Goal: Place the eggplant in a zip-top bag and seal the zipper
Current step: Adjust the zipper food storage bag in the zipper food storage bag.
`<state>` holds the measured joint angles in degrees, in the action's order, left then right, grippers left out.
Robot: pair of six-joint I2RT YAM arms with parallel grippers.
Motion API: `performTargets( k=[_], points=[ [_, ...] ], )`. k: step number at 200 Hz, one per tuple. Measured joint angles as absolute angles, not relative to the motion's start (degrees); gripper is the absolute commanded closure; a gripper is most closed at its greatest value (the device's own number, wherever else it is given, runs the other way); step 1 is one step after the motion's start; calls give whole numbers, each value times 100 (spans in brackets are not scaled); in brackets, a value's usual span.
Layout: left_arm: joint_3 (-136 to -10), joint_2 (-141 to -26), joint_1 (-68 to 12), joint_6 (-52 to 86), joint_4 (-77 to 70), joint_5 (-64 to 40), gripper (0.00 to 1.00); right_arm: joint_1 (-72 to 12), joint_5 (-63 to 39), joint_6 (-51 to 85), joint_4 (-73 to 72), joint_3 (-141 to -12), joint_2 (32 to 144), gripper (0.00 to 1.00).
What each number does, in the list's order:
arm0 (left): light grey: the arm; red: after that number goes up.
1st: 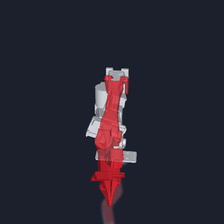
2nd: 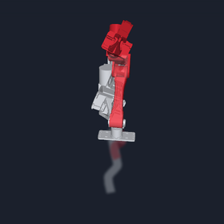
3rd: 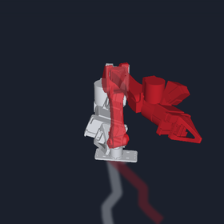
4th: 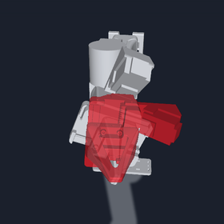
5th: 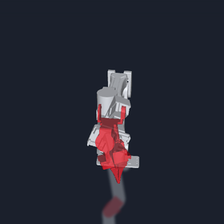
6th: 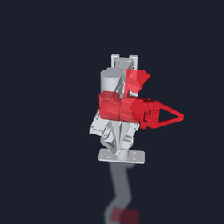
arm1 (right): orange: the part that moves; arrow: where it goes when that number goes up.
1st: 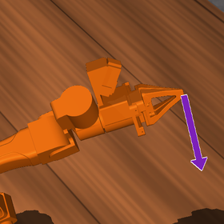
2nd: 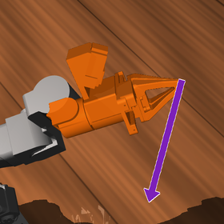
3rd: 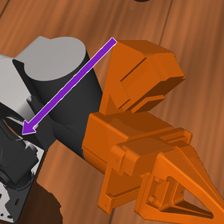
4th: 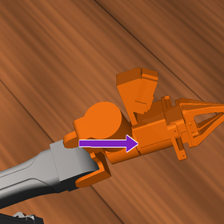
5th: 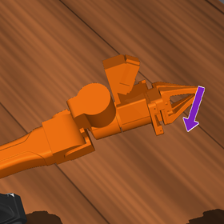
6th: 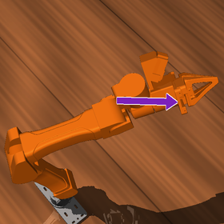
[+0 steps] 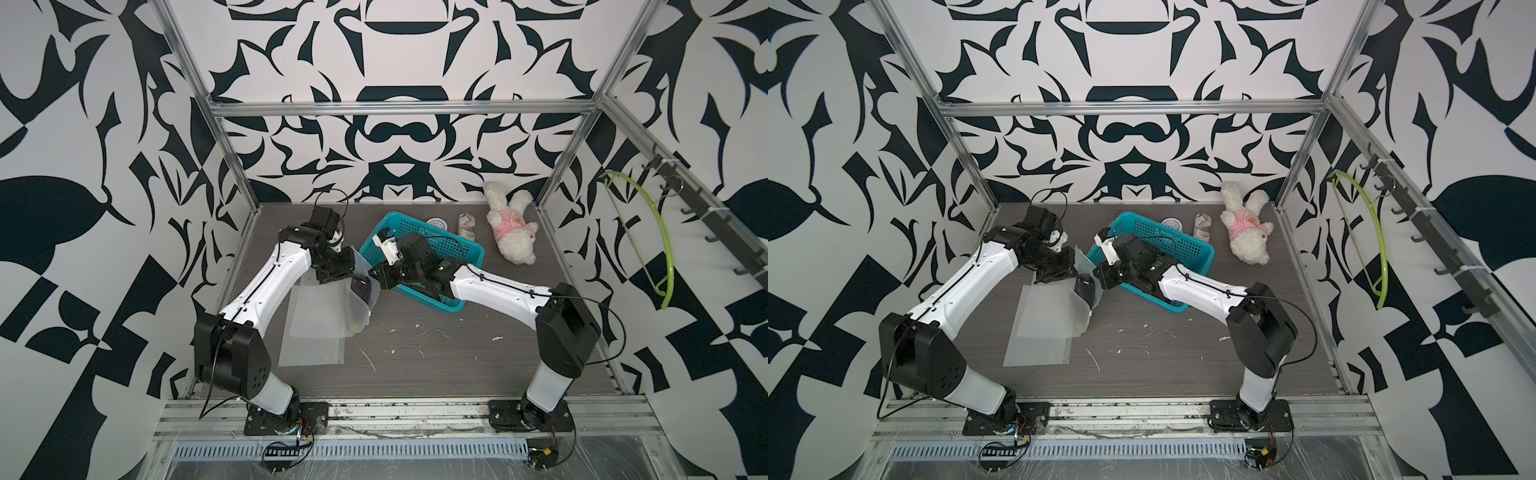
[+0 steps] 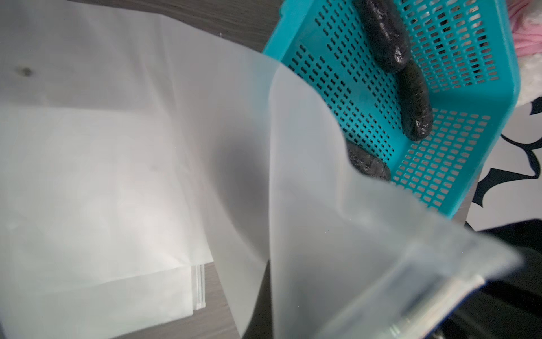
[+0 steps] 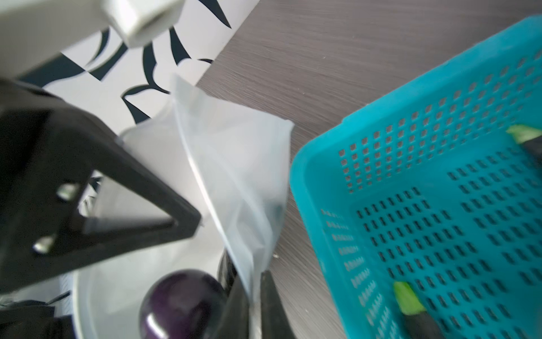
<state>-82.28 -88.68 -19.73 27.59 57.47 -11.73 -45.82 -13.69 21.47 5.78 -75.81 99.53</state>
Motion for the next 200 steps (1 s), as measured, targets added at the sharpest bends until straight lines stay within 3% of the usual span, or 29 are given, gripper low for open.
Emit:
performTargets(
  k=[105,161,200],
  points=[
    [-10151,-9168,-2150,2558,7437,-183,100,-4582,-952,2519,1715,-8600,9319,100],
    [-11231,-9592,-2152,2257,8315,333,100,-4582,-1481,3271,1238,-8460,9585,100],
    [-11069,-9848,-2213,2112,8307,276,100,-4584,-1629,3745,797,-8034,9592,100]
  ],
)
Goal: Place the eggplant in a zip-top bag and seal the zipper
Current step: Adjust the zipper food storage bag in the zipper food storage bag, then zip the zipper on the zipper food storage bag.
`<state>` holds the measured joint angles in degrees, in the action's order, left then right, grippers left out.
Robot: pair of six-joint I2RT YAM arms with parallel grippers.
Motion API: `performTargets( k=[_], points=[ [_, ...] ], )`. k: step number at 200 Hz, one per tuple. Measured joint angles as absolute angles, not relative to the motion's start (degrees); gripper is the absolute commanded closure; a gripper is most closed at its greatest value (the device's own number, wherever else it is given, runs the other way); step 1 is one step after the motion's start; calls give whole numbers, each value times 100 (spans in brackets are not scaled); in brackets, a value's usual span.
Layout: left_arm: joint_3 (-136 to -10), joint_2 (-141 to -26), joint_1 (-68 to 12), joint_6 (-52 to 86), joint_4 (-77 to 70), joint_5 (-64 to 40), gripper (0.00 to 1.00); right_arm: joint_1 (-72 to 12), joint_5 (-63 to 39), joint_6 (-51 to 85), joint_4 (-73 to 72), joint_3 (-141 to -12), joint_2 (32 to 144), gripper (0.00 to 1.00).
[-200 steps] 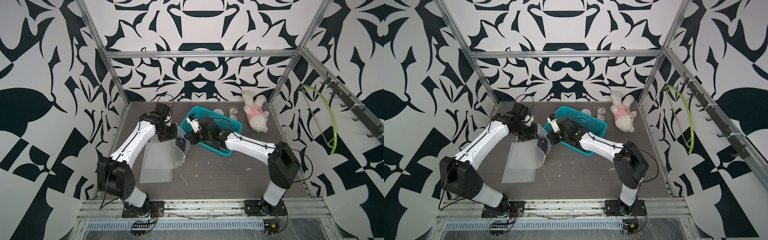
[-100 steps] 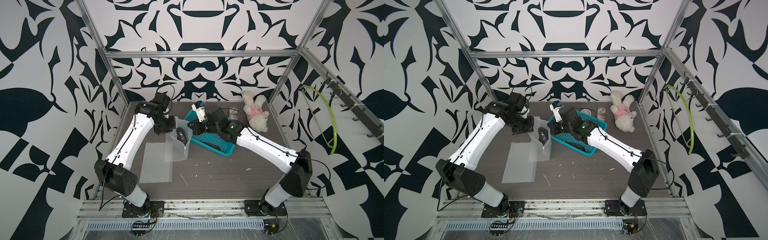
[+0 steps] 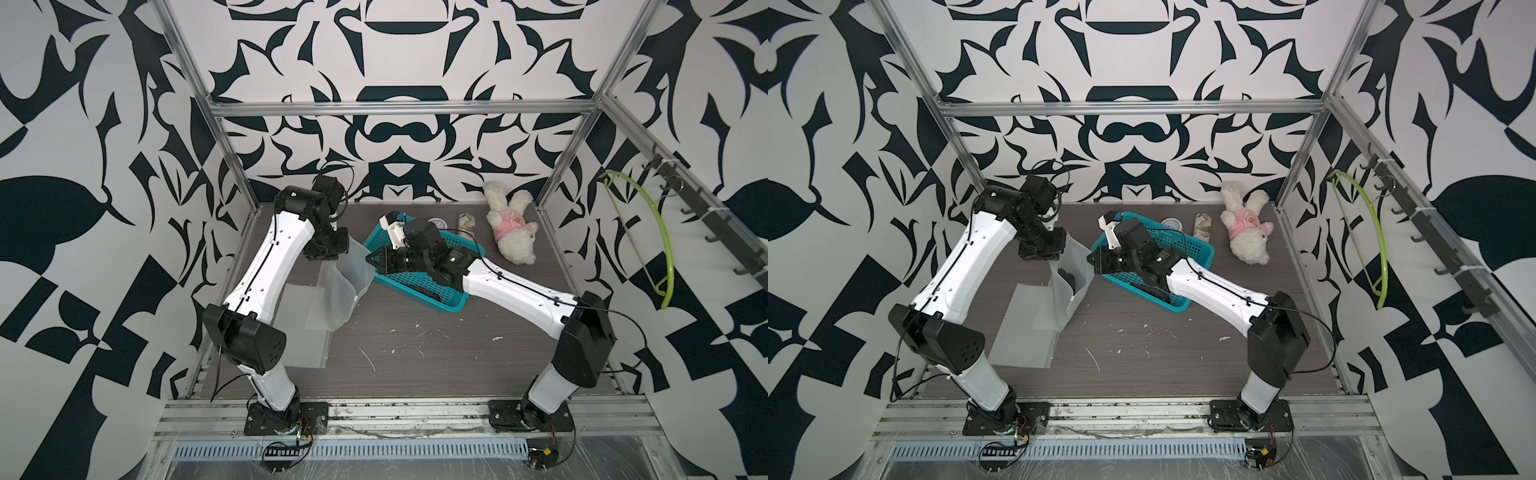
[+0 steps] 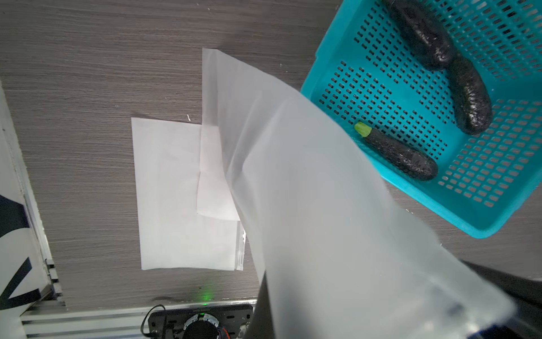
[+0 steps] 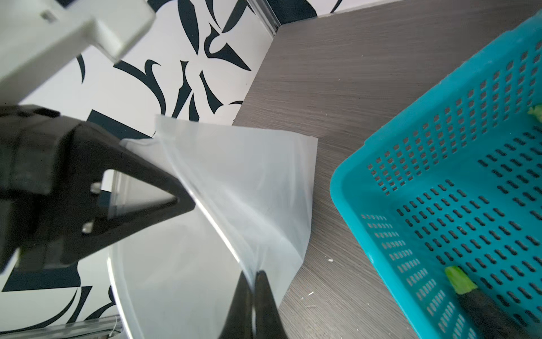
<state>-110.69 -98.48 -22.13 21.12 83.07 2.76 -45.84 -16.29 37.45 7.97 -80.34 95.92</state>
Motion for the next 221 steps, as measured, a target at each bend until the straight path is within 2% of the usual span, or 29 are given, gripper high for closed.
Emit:
performTargets(
  k=[7,27,68,83,94,101,117,136,153,171,205,221],
  points=[
    [-10969,-9870,-2246,2095,8241,220,100,-4584,-1625,3806,760,-7966,9592,100],
    [-10711,-9918,-2388,2062,7983,-12,91,-4584,-1599,3990,635,-7769,9581,100],
    [-10252,-9970,-2633,1973,7371,-499,46,-4571,-1500,4346,357,-7570,9581,100],
    [-10053,-9942,-2635,1909,7183,-489,32,-4528,-1422,4519,222,-7454,9579,100],
    [-9880,-9878,-2617,1962,7041,-497,10,-4482,-1372,4641,134,-7349,9579,100],
    [-9769,-9808,-2600,1951,6936,-475,4,-4451,-1343,4713,99,-7284,9579,100],
    [-9513,-9539,-2582,1946,6700,-410,0,-4364,-1293,4901,47,-7185,9579,100],
    [-9052,-8986,-2582,2005,6278,-381,0,-4248,-1280,5109,-67,-7129,9579,100],
    [-8519,-8350,-2582,2112,5846,-447,7,-4123,-1304,5301,-239,-7061,9583,100],
    [-8075,-7856,-2582,2220,5520,-602,10,-3944,-1367,5511,-360,-7030,9636,100],
    [-7404,-7627,-2716,2182,5074,-722,11,-3603,-1503,5881,-569,-7017,9865,100],
    [-7135,-7625,-2950,2049,4912,-554,8,-3498,-1590,6047,-635,-7000,9961,100]
  ],
)
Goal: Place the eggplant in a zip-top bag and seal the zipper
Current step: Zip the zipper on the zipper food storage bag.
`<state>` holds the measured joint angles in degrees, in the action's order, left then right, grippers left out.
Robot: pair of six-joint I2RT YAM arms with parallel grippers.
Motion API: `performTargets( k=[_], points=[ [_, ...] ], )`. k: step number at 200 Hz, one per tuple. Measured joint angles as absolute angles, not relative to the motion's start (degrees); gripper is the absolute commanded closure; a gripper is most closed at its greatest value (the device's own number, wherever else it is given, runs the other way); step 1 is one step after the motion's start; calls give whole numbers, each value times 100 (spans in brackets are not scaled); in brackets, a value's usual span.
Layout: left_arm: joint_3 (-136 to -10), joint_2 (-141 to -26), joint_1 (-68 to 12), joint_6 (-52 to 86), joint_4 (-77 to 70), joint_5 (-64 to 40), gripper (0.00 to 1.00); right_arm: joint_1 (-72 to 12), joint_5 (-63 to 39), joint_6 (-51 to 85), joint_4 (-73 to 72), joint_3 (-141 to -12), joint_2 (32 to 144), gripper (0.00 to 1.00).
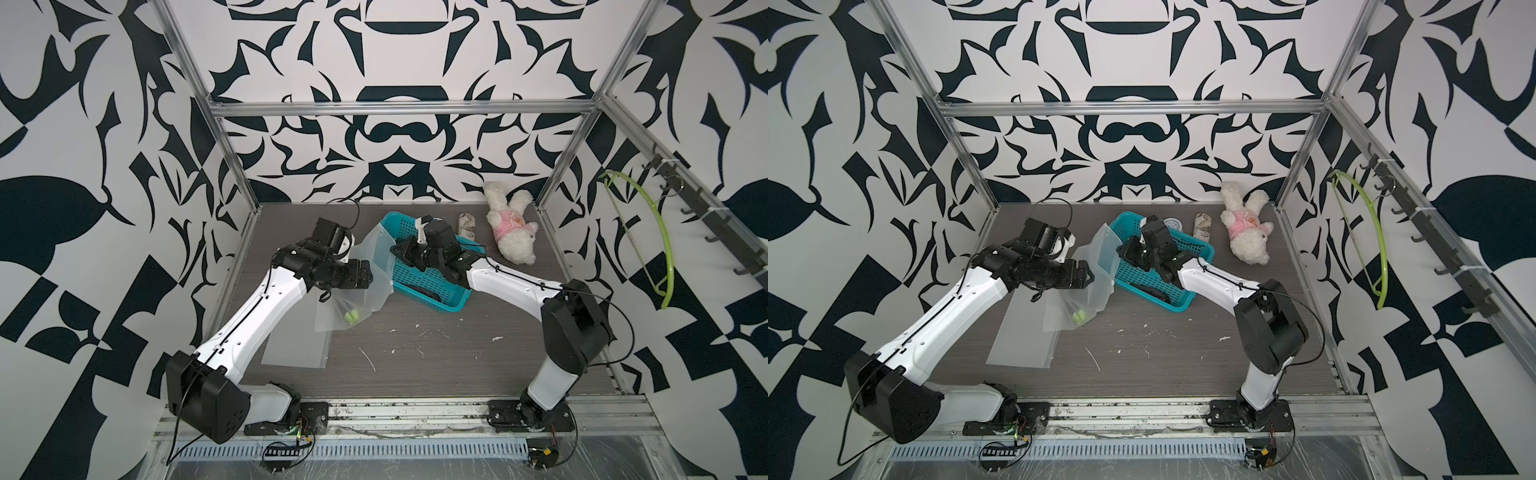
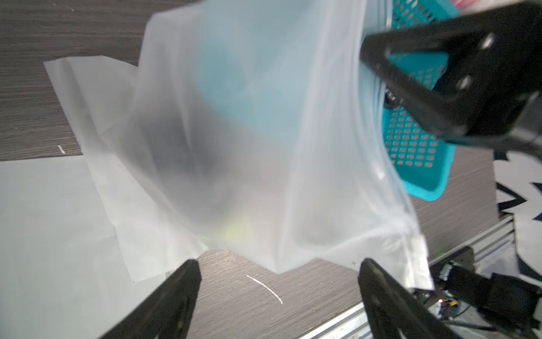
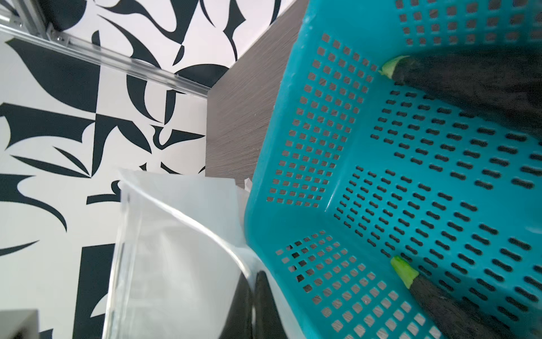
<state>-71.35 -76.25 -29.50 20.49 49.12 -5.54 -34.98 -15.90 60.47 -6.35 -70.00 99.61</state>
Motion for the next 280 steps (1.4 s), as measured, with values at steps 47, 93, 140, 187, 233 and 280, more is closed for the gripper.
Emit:
performTargets(
  k=[47,93,140,187,233,280],
  points=[
    [-6591,-7120,-3312,1739,3879,-316,9,-3393,-1688,6438,-786,-6818,10060,100],
    [-6370,-6925,-4069,1406,2790,-60,24,-3391,-1715,6617,-823,-6785,10060,100],
    [-7225,-7920,-4390,1273,3253,276,34,-3374,-1739,6696,-884,-6751,10060,100],
    [-7975,-8836,-4963,1354,4213,1146,40,-3350,-1739,6696,-888,-6698,10060,100],
    [-8101,-8965,-5157,1610,4716,1721,48,-3317,-1737,6694,-891,-6615,10057,100],
    [-8101,-8965,-5238,1699,4803,1975,61,-3299,-1737,6694,-921,-6580,10057,100]
  ],
)
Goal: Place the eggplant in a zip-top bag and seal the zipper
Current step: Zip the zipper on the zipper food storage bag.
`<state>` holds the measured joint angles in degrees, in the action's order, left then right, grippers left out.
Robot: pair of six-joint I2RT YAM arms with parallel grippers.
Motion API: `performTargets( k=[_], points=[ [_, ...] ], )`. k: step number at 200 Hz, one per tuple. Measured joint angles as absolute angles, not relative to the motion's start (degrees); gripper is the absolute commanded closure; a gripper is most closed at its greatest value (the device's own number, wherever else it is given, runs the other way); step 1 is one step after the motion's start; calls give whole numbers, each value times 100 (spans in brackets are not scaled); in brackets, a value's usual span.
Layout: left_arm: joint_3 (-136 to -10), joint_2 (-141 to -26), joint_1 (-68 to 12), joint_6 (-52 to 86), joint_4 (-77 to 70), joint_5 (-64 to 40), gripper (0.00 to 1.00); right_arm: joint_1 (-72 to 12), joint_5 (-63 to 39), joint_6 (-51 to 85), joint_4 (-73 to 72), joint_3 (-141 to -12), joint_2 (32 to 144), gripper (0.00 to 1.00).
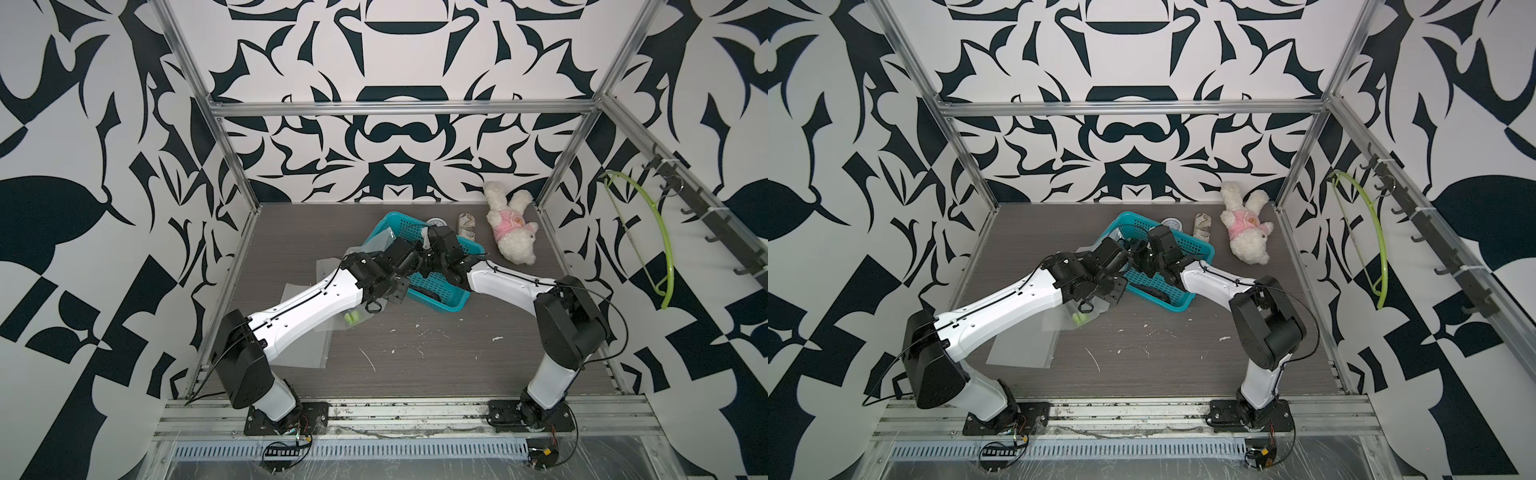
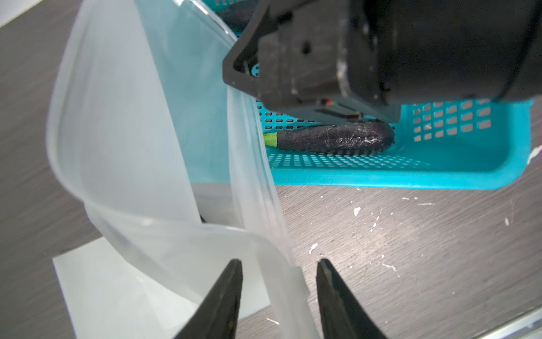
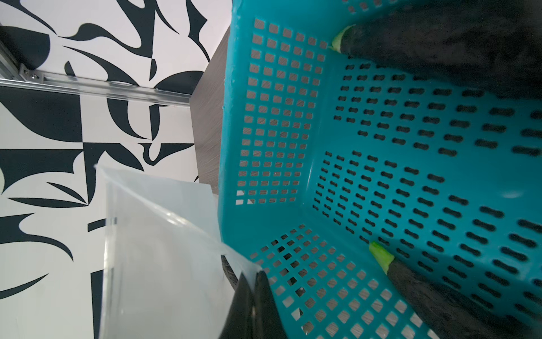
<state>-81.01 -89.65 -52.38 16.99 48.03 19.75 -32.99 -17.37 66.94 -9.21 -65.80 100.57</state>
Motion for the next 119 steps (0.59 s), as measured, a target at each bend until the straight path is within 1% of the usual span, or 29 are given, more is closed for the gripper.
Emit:
performTargets(
  k=[25,52,58,66,77,92,108,119],
  points=[
    [-8099,-8962,-5253,1702,4807,1990,73,-3288,-1737,6696,-943,-6508,10057,100],
    [-7970,-8888,-5260,1715,4737,1973,73,-3260,-1737,6735,-958,-6460,10057,100],
    [-7915,-8851,-5260,1717,4731,1970,72,-3256,-1737,6755,-978,-6447,10057,100],
    [-7839,-8794,-5262,1719,4724,1966,67,-3253,-1737,6790,-1013,-6427,10057,100],
    [-7673,-8672,-5264,1684,4630,1946,54,-3249,-1737,6855,-1081,-6388,10057,100],
    [-7391,-8451,-5264,1734,4456,1927,44,-3242,-1739,6949,-1166,-6320,10055,100],
    [-7063,-8208,-5264,1732,4213,1879,41,-3238,-1739,7050,-1232,-6272,10053,100],
    [-6869,-8073,-5264,1706,4058,1868,41,-3236,-1750,7096,-1278,-6235,10040,100]
  ],
)
